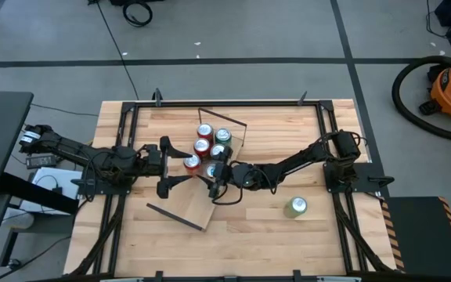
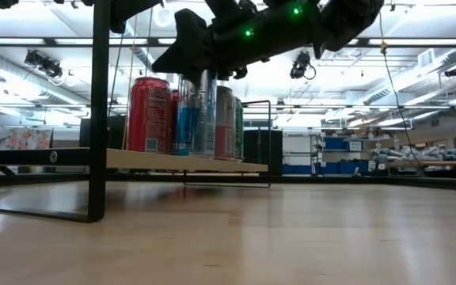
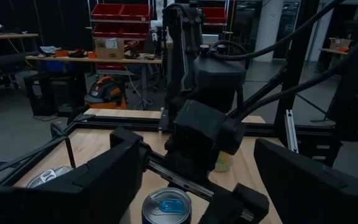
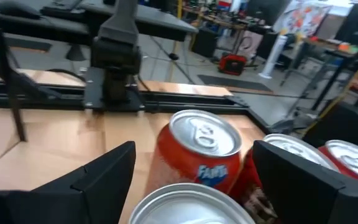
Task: Place canned beverage on shelf
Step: Put the blue soda can on the shelf, then put the light green soda can on the shelf
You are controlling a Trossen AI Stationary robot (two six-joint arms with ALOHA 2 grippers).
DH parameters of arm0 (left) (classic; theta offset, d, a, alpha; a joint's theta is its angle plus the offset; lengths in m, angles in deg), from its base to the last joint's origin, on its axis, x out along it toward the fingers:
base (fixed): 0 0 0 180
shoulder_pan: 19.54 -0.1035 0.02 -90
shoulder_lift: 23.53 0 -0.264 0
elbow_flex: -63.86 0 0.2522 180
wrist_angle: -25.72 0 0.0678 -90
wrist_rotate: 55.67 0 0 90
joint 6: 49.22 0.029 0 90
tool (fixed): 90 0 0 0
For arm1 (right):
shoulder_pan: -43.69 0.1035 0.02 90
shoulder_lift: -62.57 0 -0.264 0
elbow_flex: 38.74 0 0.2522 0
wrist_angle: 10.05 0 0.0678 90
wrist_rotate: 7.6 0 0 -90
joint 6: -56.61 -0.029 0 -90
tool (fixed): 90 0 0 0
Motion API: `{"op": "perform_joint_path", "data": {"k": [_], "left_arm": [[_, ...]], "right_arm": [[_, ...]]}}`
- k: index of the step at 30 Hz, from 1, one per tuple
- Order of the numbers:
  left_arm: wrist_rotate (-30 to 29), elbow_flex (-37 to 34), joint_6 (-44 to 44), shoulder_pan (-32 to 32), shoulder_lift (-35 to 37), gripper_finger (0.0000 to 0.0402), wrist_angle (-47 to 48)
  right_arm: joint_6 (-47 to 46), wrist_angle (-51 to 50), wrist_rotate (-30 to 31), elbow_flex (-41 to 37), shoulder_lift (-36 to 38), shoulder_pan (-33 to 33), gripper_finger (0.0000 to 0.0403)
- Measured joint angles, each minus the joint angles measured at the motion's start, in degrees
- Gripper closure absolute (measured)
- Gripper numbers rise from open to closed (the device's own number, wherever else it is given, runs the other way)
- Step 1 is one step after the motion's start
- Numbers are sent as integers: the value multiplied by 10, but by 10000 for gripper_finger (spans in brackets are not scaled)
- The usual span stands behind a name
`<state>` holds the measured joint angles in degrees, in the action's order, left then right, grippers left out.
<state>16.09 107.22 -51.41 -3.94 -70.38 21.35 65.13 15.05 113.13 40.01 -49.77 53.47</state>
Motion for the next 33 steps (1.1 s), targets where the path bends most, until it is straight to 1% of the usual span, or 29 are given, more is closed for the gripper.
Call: {"op": "perform_joint_path", "data": {"k": [4,10,13,18,20,22,24,27,30,33], "left_arm": [[0,0,0,0,0,72,0],[0,0,0,0,0,72,0],[0,0,0,0,0,72,0],[0,0,0,0,0,72,0],[0,0,0,0,0,72,0],[0,0,0,0,0,72,0],[0,0,0,0,0,72,0],[0,0,-4,0,0,72,3],[0,0,-4,0,0,72,9],[0,0,-4,0,0,72,11]], "right_arm": [[11,0,27,4,0,0,68],[17,0,29,4,0,-5,68],[17,6,42,4,0,-8,68],[22,46,37,4,0,-10,68],[36,74,31,4,0,-9,68],[57,81,34,10,1,-6,68],[75,56,42,24,8,-3,68],[81,-23,42,50,30,6,68],[51,-130,37,73,57,13,69],[6,-217,6,86,86,18,71]]}}
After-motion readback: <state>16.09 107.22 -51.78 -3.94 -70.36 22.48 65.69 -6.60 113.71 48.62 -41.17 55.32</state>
